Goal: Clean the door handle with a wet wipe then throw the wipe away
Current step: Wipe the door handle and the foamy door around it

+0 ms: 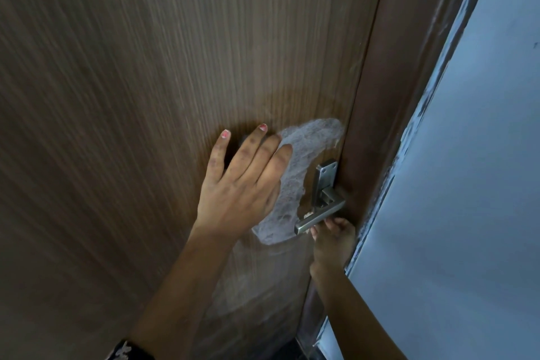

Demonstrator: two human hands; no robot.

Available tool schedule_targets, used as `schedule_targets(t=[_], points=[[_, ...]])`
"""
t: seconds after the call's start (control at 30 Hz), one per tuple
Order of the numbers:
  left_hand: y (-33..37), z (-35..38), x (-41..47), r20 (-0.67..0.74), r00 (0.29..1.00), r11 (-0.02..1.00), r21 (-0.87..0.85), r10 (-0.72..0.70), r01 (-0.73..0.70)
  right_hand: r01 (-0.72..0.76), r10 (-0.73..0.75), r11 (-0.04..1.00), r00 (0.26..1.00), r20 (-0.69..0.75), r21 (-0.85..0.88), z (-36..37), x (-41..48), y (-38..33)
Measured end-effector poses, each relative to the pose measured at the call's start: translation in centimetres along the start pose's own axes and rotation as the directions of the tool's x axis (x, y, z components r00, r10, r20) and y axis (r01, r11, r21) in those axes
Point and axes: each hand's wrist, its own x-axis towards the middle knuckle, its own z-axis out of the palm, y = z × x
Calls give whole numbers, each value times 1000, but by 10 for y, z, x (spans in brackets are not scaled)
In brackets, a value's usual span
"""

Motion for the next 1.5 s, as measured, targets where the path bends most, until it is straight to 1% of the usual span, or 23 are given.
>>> schedule_targets(t=[0.07,0.17,0.3,0.37,0.47,0.5,0.53,0.57,0.63,0.67,0.73,0.83,0.9,0.93,1.0,1.07,1.13,1.17,1.2,1.27,1.37,1.4,1.5], points=[[0,-1,0,1,1000,1000,1,0,0,83,-90,990,994,-57,-112,2,4,-1],[1,-2,1,10,1000,1000,12,8,-8,112,-118,989,992,-55,-97,4,9,0],[0,-3,2,18,1000,1000,13,13,-13,149,-158,976,986,-44,-161,4,11,4],[1,-3,2,19,1000,1000,16,9,-10,188,-188,959,982,20,-212,1,9,1],[0,-3,1,16,1000,1000,24,9,-9,240,-193,938,961,197,-251,-17,-4,-5],[0,-2,1,12,1000,1000,29,10,-10,252,-203,934,957,206,-254,-24,-7,-8],[0,-2,2,10,1000,1000,29,7,-8,269,-231,923,959,162,-275,-32,-10,-12],[0,-2,2,10,1000,1000,27,3,-3,295,-284,905,955,82,-306,-38,-13,-19],[-1,-2,3,9,1000,1000,28,-6,5,393,-427,860,904,-38,-327,-46,-14,-41],[0,-2,3,12,1000,999,31,-9,8,463,-498,827,866,-34,-320,-46,-15,-53],[0,-2,3,19,1000,999,33,-14,14,610,-611,735,785,102,-296,-41,-13,-77],[-1,-2,3,29,999,999,23,-27,26,785,-704,534,618,350,-313,-20,-5,-105],[-2,-3,4,31,999,999,15,-30,29,844,-709,423,535,459,-329,-3,-1,-115],[-2,-3,4,31,999,1000,10,-29,29,856,-696,387,515,501,-343,3,0,-115],[-2,-3,4,32,999,1000,5,-28,28,875,-700,280,467,540,-395,10,-1,-111],[-1,-3,5,32,999,1000,6,-31,30,905,-706,144,377,599,-400,9,-5,-104],[-1,-3,6,26,999,1000,8,-29,29,918,-633,-52,274,724,-392,3,-7,-95],[-1,-2,6,21,999,1000,8,-28,28,909,-579,-134,251,776,-394,1,-7,-90],[-2,-2,6,18,999,1000,7,-27,27,900,-541,-171,254,801,-401,-3,-6,-87],[-2,-2,6,15,1000,1000,16,-24,24,900,-520,-186,249,817,-393,-8,-2,-86],[-1,-3,5,23,1000,1000,16,-20,19,912,-560,-235,156,814,-336,-12,4,-93],[0,-2,5,22,1000,1000,16,-20,20,916,-578,-223,151,802,-333,-11,5,-97],[-1,-2,5,11,1000,1000,13,-24,24,919,-598,-135,223,769,-371,-4,3,-102]])
